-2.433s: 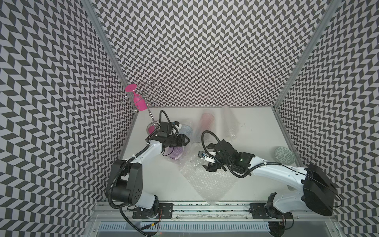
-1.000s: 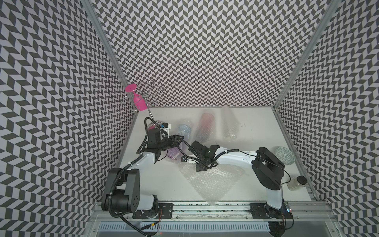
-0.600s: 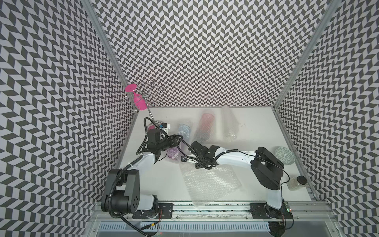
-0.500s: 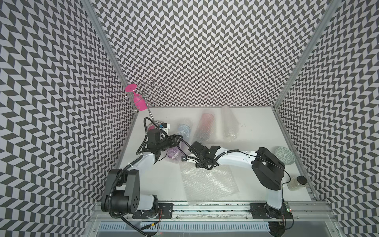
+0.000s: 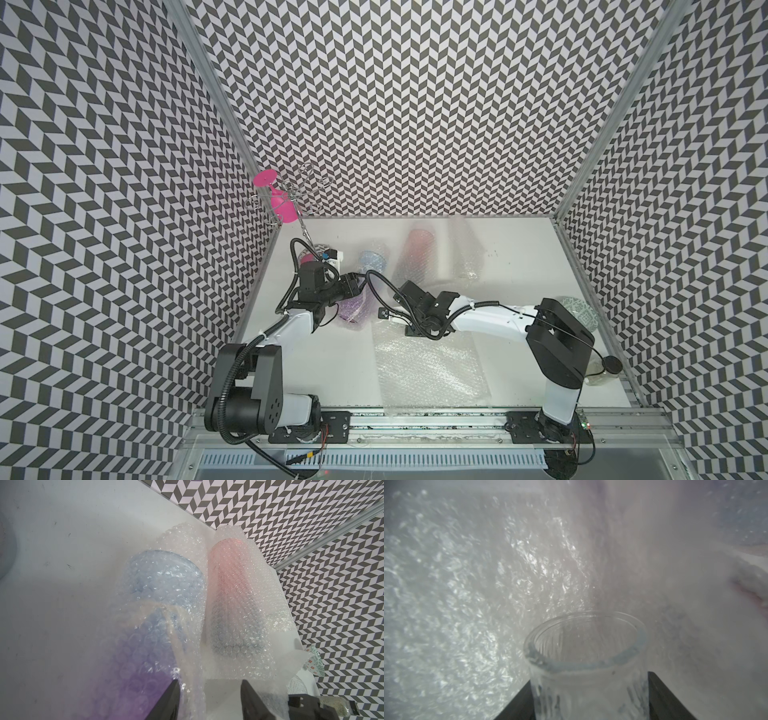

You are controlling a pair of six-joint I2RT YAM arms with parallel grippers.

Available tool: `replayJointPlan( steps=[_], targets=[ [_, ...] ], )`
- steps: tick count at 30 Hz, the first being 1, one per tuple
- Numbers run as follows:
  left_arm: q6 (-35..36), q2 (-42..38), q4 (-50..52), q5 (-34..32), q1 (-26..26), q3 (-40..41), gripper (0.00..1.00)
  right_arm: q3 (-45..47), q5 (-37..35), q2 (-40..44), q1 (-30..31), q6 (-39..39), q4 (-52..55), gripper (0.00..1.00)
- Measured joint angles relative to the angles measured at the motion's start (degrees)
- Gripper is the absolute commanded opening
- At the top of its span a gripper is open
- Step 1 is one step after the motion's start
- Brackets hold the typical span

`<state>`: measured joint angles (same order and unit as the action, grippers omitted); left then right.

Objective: Unwrap the vase from the bubble wrap
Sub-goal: Pick up the vase from the bubble wrap.

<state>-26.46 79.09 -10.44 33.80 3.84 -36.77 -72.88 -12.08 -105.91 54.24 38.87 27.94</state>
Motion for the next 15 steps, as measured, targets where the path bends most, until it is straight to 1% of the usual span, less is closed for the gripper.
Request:
replayJointPlan(
  steps=[4,9,15],
  targets=[
    [0.59,-0.07,0.63,-0.37,0.0,-0.2,0.49,0.07,2.1,4.0,-1.62,-1.99,-0.2,0.0],
    [1.31,-1.68,3.5,-1.51,0.04,-0.37,0.5,2.8,5.75,11.37,-3.32,-4.5,-2.82,0.0],
    [2.23,-5.16,9.97,-3.43,0.72,-0.76,0.5,10.12,10.01,20.5,-6.62,-8.55,-7.85,0.0]
  ],
)
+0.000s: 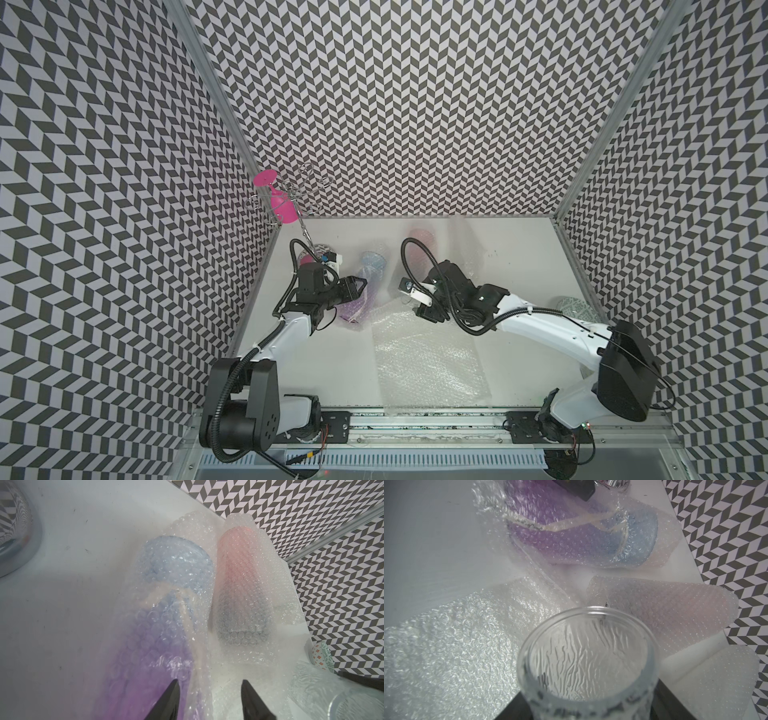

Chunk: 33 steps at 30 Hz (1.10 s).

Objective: Unwrap the vase from the bubble wrap
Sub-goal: Pick up the vase from the bubble wrap, then place the vase at the center of the board.

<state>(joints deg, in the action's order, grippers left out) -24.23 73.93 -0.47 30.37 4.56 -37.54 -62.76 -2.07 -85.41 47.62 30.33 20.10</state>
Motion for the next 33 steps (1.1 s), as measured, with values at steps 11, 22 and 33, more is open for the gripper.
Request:
replayJointPlan(
  steps=[11,22,33],
  targets=[
    [2.99,-4.81,5.79,-3.17,7.78,-1.99,0.55,17.64,5.09,18.71,-9.03,-16.46,-13.86,0.0],
    [5.31,-8.5,8.33,-5.66,13.79,-4.07,0.96,20.63,7.43,23.12,-18.95,-28.96,-27.1,0.0],
    [6.19,-8.61,11.3,-5.66,15.5,-5.68,1.0,19.61,5.2,19.91,-28.57,-31.43,-37.24,0.0]
  ],
)
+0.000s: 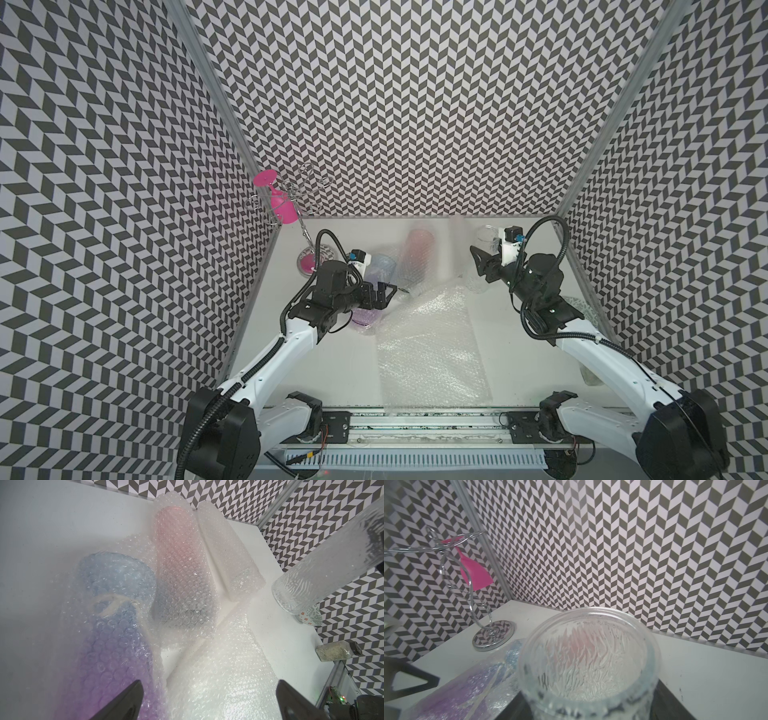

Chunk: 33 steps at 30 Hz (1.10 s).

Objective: Unwrap the vase from the bubble wrap
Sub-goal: Place the vase at the center of the board.

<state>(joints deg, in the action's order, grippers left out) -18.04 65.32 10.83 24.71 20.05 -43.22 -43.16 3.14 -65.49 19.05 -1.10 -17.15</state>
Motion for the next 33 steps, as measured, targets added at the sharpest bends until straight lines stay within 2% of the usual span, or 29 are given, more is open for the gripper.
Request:
replayJointPlan(
  steps=[10,16,24,29,33],
  targets=[
    [0.76,3.13,2.32,1.77,3.72,-1.05,1.0,-5.46,-0.52,-12.26,-11.39,0.24,-7.39,0.0],
    [0.44,5.75,3.19,2.99,3.96,-4.0,1.0,-9.09,-0.22,-21.59,-16.39,1.03,-14.25,0.0],
    [-0.94,9.22,4.26,3.48,4.46,-4.85,0.99,-13.81,0.96,-35.01,-19.23,1.6,-22.18,0.0],
    [-2.25,11.23,4.26,3.43,4.55,-6.19,1.0,-16.57,1.88,-40.61,-19.34,1.25,-24.83,0.0],
    [-2.64,13.07,4.2,3.32,4.57,-8.44,1.0,-17.18,2.67,-42.62,-19.34,0.57,-26.82,0.1]
  ],
)
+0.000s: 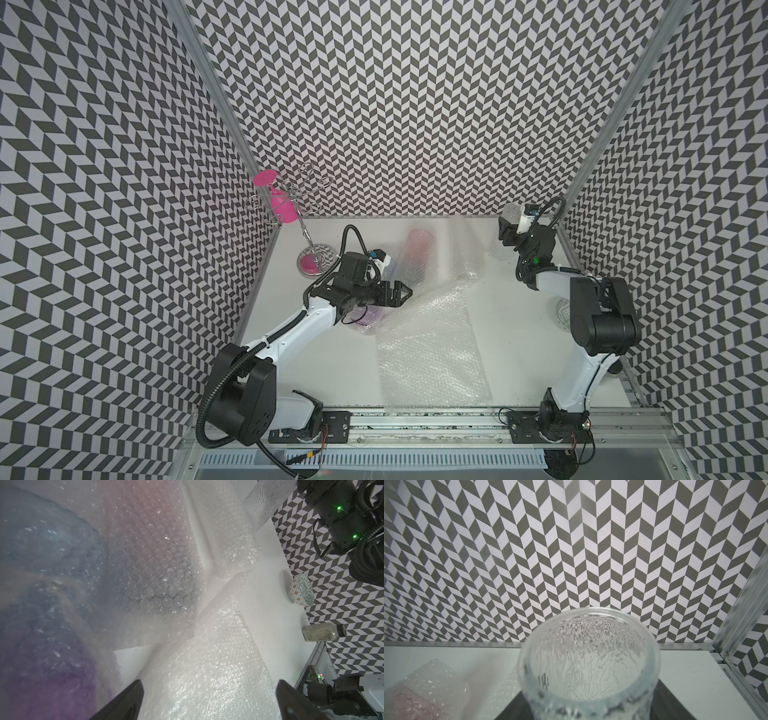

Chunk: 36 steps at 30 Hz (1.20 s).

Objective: Unwrap the vase from the bubble wrap
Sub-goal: Place the vase at the center of the board.

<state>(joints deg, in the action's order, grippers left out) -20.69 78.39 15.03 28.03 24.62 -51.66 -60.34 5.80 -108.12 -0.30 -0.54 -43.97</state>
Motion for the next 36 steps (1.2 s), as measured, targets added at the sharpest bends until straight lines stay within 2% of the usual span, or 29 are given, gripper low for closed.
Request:
replayJointPlan(
  steps=[6,10,17,21,24,25,26,36],
  targets=[
    [0.07,1.53,0.24,-0.33,0.0,-1.84,1.0,0.57,0.81,-0.87,0.0,-0.02,-2.8,0.26],
    [0.28,1.66,0.74,-0.63,0.0,-2.36,0.99,2.84,1.03,-0.87,0.17,0.09,-4.81,0.4],
    [0.68,1.2,2.73,-1.77,0.0,-2.47,1.0,7.5,-0.63,-0.87,0.46,0.55,-9.22,0.52],
    [0.66,0.0,3.13,-2.23,0.0,-2.47,1.0,8.79,-1.25,-0.87,0.55,0.66,-11.28,0.73],
    [0.59,-0.39,3.13,-2.71,0.0,-2.47,0.99,9.66,-1.6,-0.76,0.68,0.74,-12.41,0.82],
    [0.5,-0.42,3.17,-2.84,0.0,-2.47,0.99,9.88,-1.81,-0.59,0.81,0.85,-12.72,0.89],
    [0.44,-0.44,3.15,-2.93,0.0,-2.47,1.0,10.05,-2.23,-0.26,0.85,0.87,-13.09,1.0],
    [0.02,-0.5,3.1,-3.23,0.0,-2.47,0.99,11.78,-4.09,5.38,0.87,0.94,-14.82,0.99]
  ],
)
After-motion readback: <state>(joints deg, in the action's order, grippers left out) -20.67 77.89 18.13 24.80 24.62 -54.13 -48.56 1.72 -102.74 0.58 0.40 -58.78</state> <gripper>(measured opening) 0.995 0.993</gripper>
